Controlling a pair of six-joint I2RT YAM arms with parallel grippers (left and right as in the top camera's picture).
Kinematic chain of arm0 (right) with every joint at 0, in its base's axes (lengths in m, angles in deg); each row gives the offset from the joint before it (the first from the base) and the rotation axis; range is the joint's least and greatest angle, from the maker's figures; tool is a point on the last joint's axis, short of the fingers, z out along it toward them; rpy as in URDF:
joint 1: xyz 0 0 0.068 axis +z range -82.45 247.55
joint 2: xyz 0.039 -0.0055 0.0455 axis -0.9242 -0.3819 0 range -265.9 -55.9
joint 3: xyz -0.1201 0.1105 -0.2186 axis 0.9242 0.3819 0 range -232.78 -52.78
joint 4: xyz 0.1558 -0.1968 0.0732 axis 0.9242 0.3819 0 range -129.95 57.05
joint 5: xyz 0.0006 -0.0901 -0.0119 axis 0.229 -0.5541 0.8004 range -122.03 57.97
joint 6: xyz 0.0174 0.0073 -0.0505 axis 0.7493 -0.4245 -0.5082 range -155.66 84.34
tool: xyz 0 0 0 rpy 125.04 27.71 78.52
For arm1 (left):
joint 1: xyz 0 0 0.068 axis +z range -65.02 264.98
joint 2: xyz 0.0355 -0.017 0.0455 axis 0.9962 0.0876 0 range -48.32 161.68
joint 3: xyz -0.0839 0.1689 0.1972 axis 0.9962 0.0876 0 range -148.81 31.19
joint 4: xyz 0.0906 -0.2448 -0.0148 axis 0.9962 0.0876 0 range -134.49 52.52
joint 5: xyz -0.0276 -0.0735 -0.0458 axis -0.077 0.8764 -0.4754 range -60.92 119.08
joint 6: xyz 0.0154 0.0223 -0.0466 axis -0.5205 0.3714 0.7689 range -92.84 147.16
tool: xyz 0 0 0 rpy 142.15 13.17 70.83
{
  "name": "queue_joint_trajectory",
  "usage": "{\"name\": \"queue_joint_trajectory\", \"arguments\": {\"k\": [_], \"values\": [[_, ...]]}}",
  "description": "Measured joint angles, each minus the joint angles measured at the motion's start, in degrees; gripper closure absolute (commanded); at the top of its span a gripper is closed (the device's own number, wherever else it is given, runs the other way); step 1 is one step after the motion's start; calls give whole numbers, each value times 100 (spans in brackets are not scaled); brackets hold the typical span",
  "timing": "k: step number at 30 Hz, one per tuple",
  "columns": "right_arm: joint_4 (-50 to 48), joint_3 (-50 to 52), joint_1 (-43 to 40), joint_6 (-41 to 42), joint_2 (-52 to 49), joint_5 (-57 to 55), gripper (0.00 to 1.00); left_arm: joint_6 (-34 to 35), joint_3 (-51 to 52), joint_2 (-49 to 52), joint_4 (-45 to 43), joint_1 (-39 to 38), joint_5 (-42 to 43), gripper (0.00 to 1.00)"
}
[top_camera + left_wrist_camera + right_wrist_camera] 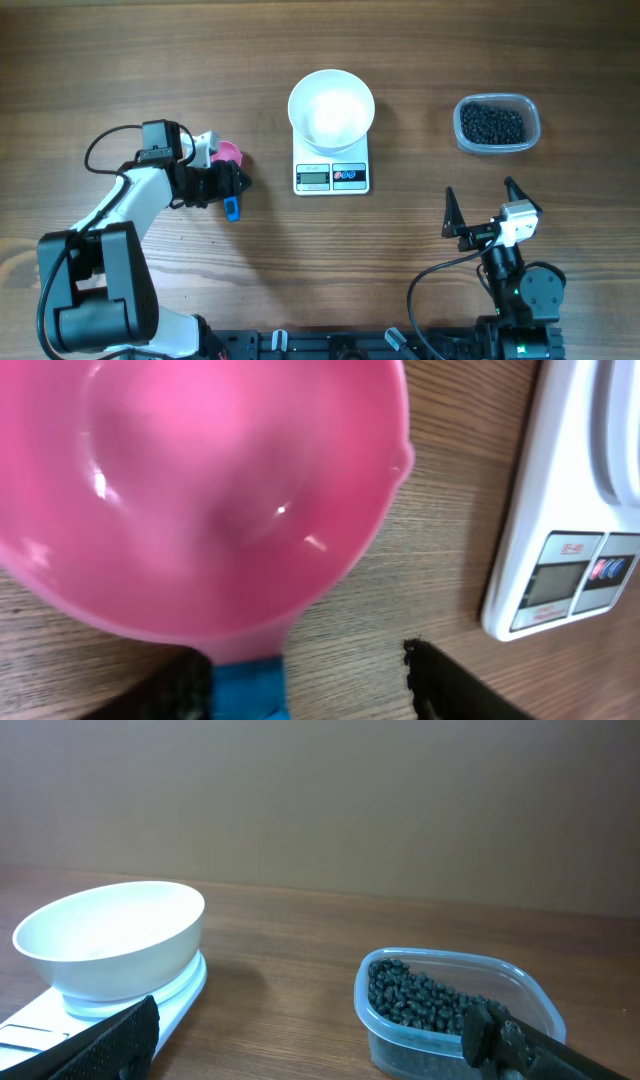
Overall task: Scoop item into bowl and weigh 150g on scale
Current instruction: 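Close the left gripper on the blue handle of the pink cup, then lift the pink cup with the left gripper toward the scale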
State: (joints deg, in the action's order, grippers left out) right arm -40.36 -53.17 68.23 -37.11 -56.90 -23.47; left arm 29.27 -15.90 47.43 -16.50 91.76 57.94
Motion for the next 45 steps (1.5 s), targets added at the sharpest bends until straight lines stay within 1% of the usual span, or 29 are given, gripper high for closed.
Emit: {"name": "queue_joint_trajectory", "arguments": {"k": [2, 5, 6, 7, 8, 9, 13, 19, 27, 29, 30, 34, 40, 45], "values": [[0, 0, 0, 0, 0, 0, 0, 9, 2, 0, -2, 0, -59, 52], [0, 0, -2, 0, 0, 0, 0, 4, 0, 0, -2, 0, -125, 57], [0, 0, 0, 0, 0, 0, 0, 4, 0, 0, -4, 0, -144, 60], [0, 0, 0, 0, 0, 0, 0, 9, 0, 0, -9, 0, -157, 64], [0, 0, 0, 0, 0, 2, 0, 11, 0, 0, -17, 0, -160, 71], [0, 0, 0, 0, 0, 0, 1, 13, 0, 0, -37, 0, -164, 74], [0, 0, -2, 0, 0, 2, 0, 9, 0, 0, -90, 0, -184, 76], [-2, 0, 0, 0, 0, 0, 0, 11, 0, 0, -157, 0, -184, 88], [0, 0, 0, 0, 0, 0, 0, 11, 0, 0, -278, 0, -37, 88], [0, 0, -2, 0, 0, 0, 0, 13, 0, 0, -326, 0, 85, 94], [0, 0, 0, 0, 0, 0, 0, 17, 0, 0, -341, 0, 120, 96], [0, 0, 0, 0, 0, 2, 0, 55, 2, -68, -389, 0, 348, 96], [0, 0, 0, 0, 0, 0, 0, 540, 2, -667, -455, 0, 557, 96], [0, 0, 0, 0, 0, 0, 0, 761, 2, -1283, -470, 0, 968, 96]]}}
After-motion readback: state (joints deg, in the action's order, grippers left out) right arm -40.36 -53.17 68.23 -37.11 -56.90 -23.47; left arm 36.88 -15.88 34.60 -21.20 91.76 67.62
